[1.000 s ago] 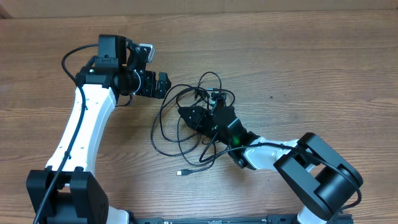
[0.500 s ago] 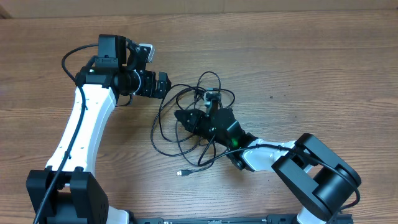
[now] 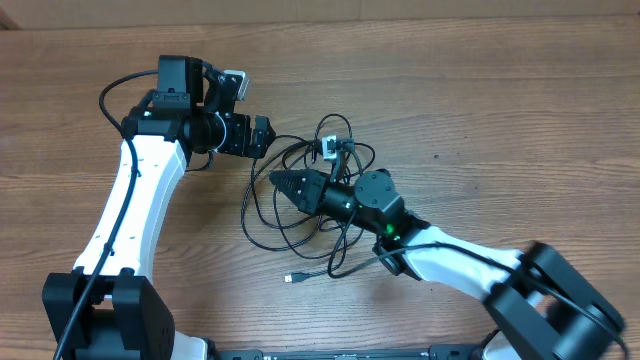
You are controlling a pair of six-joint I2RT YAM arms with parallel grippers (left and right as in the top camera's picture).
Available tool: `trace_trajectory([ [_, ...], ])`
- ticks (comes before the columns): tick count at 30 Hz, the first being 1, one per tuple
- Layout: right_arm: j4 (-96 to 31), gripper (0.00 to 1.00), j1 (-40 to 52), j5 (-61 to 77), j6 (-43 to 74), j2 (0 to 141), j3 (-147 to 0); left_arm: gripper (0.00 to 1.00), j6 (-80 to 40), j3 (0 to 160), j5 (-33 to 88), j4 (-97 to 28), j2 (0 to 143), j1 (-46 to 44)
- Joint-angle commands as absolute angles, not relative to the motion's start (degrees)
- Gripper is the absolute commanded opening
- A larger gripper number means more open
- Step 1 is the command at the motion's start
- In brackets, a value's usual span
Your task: Untangle cables
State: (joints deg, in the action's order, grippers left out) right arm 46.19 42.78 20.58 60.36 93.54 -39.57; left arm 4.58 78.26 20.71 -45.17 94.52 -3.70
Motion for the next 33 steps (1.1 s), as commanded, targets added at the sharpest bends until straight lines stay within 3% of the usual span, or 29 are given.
trace_trajectory([
  [1, 44.7, 0.04, 42.9, 20.6, 56.2, 87.4, -40.6, 1.0, 4.3, 79.5, 20.3, -45.1, 94.4, -3.8],
  [11, 43.2, 0.04, 42.9, 17.4, 52.7, 71.6, -40.6, 1.0, 4.3, 79.5, 20.3, -45.1, 94.4, -3.8],
  [18, 43.2, 0.04, 42.9, 10.4, 43.4, 60.2, -40.7, 1.0, 4.3, 79.5, 20.3, -45.1, 94.4, -3.8],
  [33, 44.9, 0.04, 40.7, -12.1, 28.3, 41.9, -41.0, 1.0, 4.3, 79.5, 20.3, -45.1, 94.4, -3.8],
])
